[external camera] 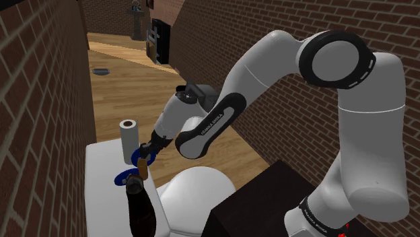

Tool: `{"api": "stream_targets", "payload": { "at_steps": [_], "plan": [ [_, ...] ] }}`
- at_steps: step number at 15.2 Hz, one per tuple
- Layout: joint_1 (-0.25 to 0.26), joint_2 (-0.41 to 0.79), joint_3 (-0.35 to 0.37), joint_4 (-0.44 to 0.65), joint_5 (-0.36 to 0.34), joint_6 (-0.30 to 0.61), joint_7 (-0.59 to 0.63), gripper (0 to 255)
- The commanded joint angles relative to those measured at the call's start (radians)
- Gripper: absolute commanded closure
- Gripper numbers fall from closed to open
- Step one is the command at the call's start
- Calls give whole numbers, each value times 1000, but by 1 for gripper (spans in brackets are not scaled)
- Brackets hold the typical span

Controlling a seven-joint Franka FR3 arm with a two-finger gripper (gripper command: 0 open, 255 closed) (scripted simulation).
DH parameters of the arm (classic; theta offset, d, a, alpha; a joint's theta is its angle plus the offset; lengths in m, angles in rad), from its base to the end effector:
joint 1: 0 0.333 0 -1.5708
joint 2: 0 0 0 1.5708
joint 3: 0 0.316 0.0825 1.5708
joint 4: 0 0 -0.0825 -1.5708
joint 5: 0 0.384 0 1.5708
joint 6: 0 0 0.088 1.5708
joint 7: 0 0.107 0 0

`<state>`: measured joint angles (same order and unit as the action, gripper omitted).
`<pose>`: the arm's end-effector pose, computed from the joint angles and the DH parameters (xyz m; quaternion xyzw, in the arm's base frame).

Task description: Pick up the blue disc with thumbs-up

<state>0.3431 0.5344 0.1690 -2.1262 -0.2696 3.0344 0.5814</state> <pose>0.5166 0.3110 0.1979 -0.9784 -0.0752 -0.1644 0.1002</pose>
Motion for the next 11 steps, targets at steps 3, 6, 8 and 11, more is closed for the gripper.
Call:
{"api": "stream_targets", "payload": {
  "at_steps": [3, 6, 8, 11],
  "plan": [
    [-23, -48, 29, -12, 14, -39, -11, 255],
    [-41, -83, 51, -17, 28, -70, -23, 255],
    [-54, -106, 66, -20, 39, -90, -32, 255],
    [-61, -118, 75, -21, 45, -102, -37, 255]
  ]
}}
